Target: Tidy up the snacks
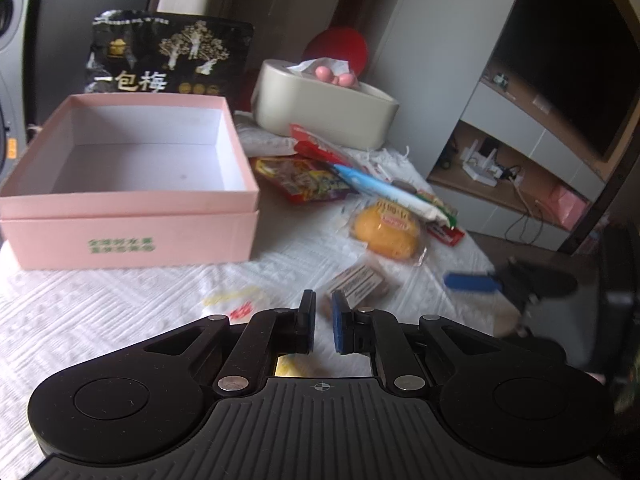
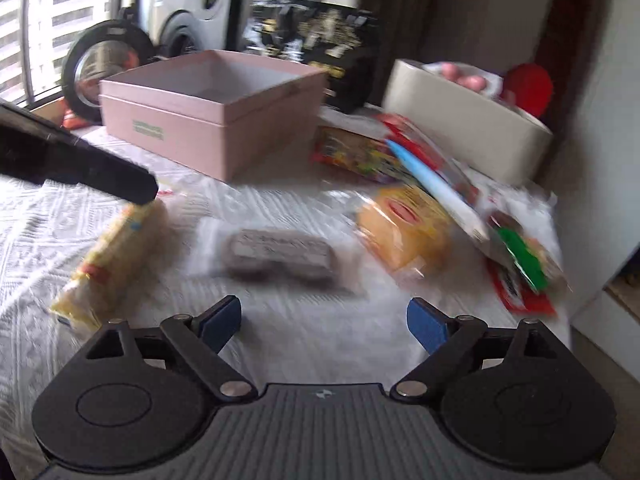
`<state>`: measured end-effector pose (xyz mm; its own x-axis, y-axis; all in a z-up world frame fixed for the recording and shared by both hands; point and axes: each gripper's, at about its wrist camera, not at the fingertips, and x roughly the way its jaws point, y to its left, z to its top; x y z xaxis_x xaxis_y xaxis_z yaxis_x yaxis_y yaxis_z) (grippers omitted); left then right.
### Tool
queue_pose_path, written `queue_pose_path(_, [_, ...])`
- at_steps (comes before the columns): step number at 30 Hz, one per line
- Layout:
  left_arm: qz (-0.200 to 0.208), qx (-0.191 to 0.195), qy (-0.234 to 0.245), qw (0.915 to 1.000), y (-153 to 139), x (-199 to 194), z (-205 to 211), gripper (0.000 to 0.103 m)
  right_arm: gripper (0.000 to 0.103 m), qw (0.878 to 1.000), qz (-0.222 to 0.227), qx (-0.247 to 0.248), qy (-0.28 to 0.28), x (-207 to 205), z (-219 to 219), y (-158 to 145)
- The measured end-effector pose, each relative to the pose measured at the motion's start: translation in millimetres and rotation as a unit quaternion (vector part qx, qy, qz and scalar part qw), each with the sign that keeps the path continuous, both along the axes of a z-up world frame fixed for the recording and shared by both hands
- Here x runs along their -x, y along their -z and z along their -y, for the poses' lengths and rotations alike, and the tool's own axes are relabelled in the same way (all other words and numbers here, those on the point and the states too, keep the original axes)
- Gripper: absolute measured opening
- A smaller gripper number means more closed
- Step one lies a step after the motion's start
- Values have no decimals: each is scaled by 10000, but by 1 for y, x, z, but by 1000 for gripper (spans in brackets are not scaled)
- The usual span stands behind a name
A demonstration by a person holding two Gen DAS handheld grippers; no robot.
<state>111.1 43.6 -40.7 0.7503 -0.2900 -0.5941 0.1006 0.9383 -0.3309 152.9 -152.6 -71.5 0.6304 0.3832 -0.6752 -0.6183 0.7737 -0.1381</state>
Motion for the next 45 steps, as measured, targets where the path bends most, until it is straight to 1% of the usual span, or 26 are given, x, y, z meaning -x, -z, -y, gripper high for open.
queue_pose_path(3, [-44, 87, -6, 10000, 6, -27, 2, 11, 90, 9966, -481, -501, 450, -2, 28, 0])
queue_pose_path(4, [-116, 43, -64, 9999, 10, -36, 2, 11, 91, 9926, -733, -740, 618, -3, 39, 2])
queue_pose_path(5, [-196, 20, -120, 9997, 13, -44, 2, 11, 93, 9890, -832, -977, 733, -3, 48, 3])
queue_pose_path(7, [-439, 90, -170, 9988, 22, -58, -1, 11, 93, 9823, -1011, -1302, 889, 0, 62, 1])
queue_pose_path(10, [-851, 382, -3, 9956, 32, -65, -2, 11, 94, 9710, -1332, -1696, 1029, -1, 78, -2])
queue_pose_path(12, [-985, 496, 187, 9937, 36, -60, 3, 11, 95, 9649, -1429, -1880, 1153, -3, 88, -4])
queue_pose_path(15, [-1133, 718, 525, 9896, 38, -50, 12, 12, 96, 9612, -1424, -1932, 1362, -7, 95, -2])
queue_pose_path(17, [-1070, 695, 579, 9901, 32, -38, 18, 12, 98, 9603, -1399, -1956, 1417, -9, 94, 0])
queue_pose_path(20, [-561, 88, 605, 9966, 13, -9, 30, 12, 100, 9640, -1321, -1825, 1415, -9, 88, 1])
queue_pose_path(22, [-273, -570, 545, 9965, 5, 13, 39, 15, 100, 9672, -1233, -1712, 1414, -8, 84, 2])
queue_pose_path(24, [-105, -1482, 417, 9880, 5, 33, 50, 15, 101, 9695, -1146, -1621, 1438, -7, 80, 3])
queue_pose_path(26, [-78, -2071, 376, 9776, 13, 46, 55, 16, 103, 9707, -1075, -1562, 1476, -5, 76, 4])
queue_pose_path(29, [105, -2291, 321, 9728, 12, 56, 46, 27, 103, 9745, -919, -1339, 1546, -2, 67, 6])
queue_pose_path(32, [53, -2506, -60, 9681, 10, 55, 33, 28, 103, 9794, -771, -1058, 1538, 2, 59, 9])
queue_pose_path(33, [-26, -2439, -153, 9697, 10, 53, 27, 25, 103, 9808, -718, -974, 1528, 4, 56, 10])
queue_pose_path(34, [-146, -2223, -218, 9746, 10, 52, 20, 25, 103, 9824, -664, -873, 1511, 5, 54, 11])
queue_pose_path(35, [-303, -1783, -240, 9832, 10, 50, 12, 25, 103, 9842, -607, -753, 1483, 6, 51, 12])
queue_pose_path(36, [-472, -1187, -247, 9915, 10, 46, 3, 25, 103, 9854, -543, -672, 1465, 8, 49, 13])
queue_pose_path(37, [-629, -531, -271, 9962, 12, 43, -6, 25, 103, 9847, -542, -704, 1498, 9, 49, 13])
queue_pose_path(38, [-767, 101, -315, 9965, 15, 38, -14, 26, 103, 9846, -553, -704, 1499, 8, 49, 13])
queue_pose_path(39, [-852, 422, -385, 9947, 17, 34, -17, 27, 103, 9847, -570, -696, 1492, 8, 50, 13])
queue_pose_path(40, [-873, 468, -467, 9940, 19, 30, -18, 28, 103, 9848, -587, -688, 1481, 7, 50, 13])
queue_pose_path(41, [-866, 360, -546, 9941, 22, 26, -16, 29, 103, 9850, -597, -681, 1467, 7, 50, 12])
queue_pose_path(43, [-836, 245, -544, 9947, 25, 18, -11, 44, 103, 9857, -583, -678, 1428, 8, 50, 13])
queue_pose_path(44, [-824, 169, -483, 9953, 27, 14, -7, 46, 103, 9862, -571, -679, 1396, 9, 51, 13])
queue_pose_path(45, [-801, 58, -399, 9960, 27, 10, -2, 44, 103, 9869, -563, -682, 1352, 9, 51, 13])
